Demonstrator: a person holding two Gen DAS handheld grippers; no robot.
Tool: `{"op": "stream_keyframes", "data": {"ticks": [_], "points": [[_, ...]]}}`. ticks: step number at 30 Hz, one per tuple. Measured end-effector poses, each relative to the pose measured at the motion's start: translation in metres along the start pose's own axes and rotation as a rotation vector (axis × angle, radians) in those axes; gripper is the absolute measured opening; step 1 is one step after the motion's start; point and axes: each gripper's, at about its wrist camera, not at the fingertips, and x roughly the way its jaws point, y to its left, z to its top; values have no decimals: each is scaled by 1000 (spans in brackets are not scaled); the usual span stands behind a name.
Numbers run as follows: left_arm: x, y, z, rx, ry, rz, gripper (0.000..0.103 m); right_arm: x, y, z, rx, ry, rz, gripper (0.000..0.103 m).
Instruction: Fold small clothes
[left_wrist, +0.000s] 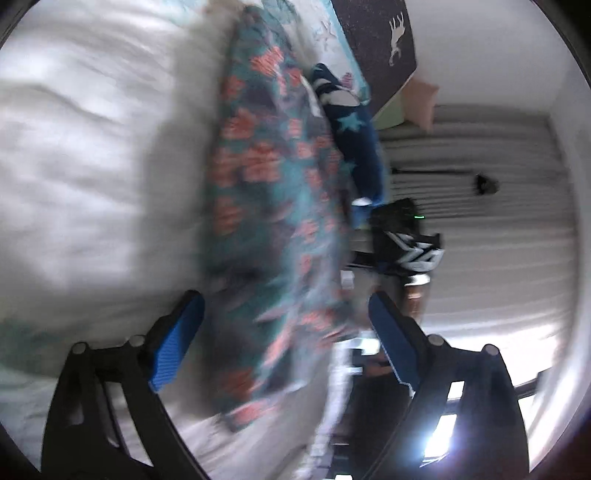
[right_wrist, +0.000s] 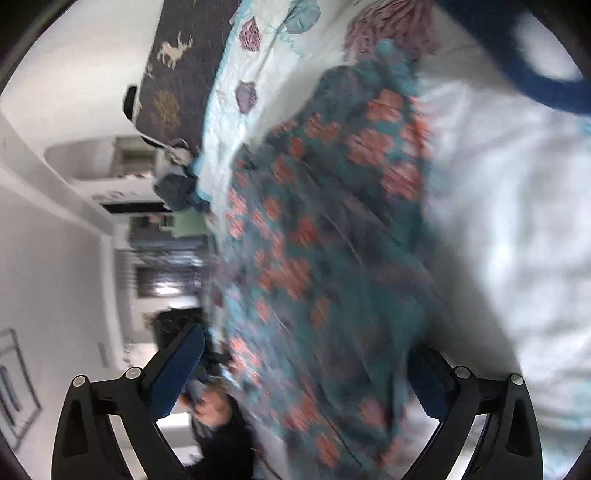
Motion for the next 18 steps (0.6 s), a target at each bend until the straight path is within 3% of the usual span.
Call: {"op": "stream_keyframes", "data": {"ticks": [2, 7, 8, 9, 10, 11, 12, 13, 15, 18], "points": [[10, -5, 5, -7, 2, 35, 91, 12, 3, 14, 16, -8, 22, 103], [22, -24, -7, 126, -20, 108, 91, 29, 15, 36, 9, 1, -6, 101], [22, -24, -10, 149, -27, 119, 87, 32, 18, 37, -11, 2, -31, 99], [22, -23, -12, 159, -38, 133, 79, 32, 21, 37, -32, 0, -54, 86], [21, -20, -13, 161, -47, 144, 72, 32, 24, 35, -60, -5, -91, 64], [19, -16, -13, 153, -55, 146, 60, 32, 24, 32, -84, -12, -146, 52], [17, -11, -13, 133, -65, 136, 48, 31, 19, 31, -76, -18, -167, 33], [13, -5, -14, 124, -72, 130, 42, 29, 12, 29, -51, -30, -172, 24], [10, -2, -16, 128, -89, 122, 33, 23, 1, 27, -14, -53, -123, 21], [8, -13, -21, 174, -121, 135, 26, 19, 11, 21, -68, -90, -151, 18]]}}
